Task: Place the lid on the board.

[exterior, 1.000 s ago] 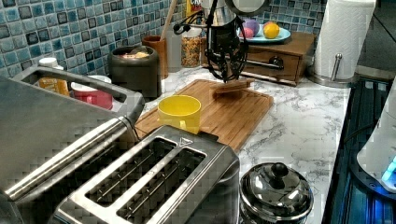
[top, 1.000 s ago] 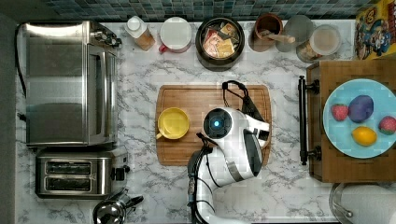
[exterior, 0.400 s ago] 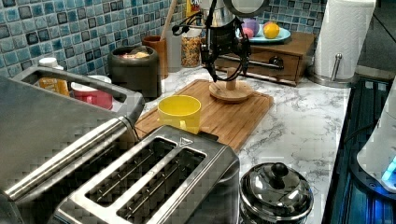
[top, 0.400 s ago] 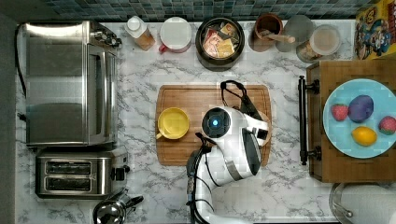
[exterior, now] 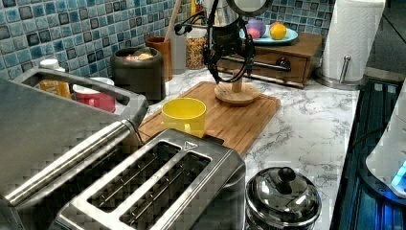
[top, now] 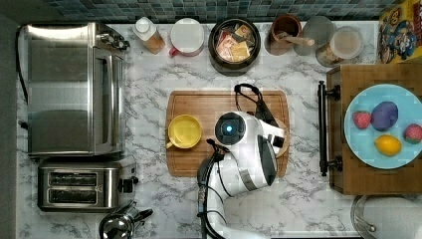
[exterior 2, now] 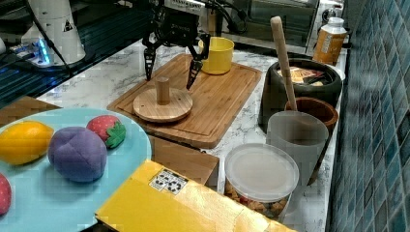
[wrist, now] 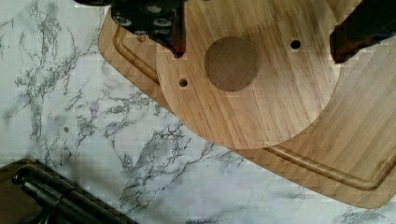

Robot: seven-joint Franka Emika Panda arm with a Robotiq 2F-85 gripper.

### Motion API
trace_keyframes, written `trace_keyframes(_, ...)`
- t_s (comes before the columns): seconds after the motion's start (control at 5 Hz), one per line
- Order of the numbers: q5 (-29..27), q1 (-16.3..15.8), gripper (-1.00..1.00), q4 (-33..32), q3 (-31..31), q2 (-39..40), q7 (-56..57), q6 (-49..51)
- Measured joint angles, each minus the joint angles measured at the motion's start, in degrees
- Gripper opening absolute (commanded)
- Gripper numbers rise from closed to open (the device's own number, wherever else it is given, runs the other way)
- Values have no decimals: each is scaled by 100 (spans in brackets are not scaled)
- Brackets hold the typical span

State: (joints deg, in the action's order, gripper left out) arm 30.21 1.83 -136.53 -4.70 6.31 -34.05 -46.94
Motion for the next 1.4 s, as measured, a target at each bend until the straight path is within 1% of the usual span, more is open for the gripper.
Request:
trace_keyframes(0.6, 53, 15, 100, 11, -28, 37, 0, 76)
trace_keyframes(1.4, 48, 24, 100, 11, 109, 127, 0, 104)
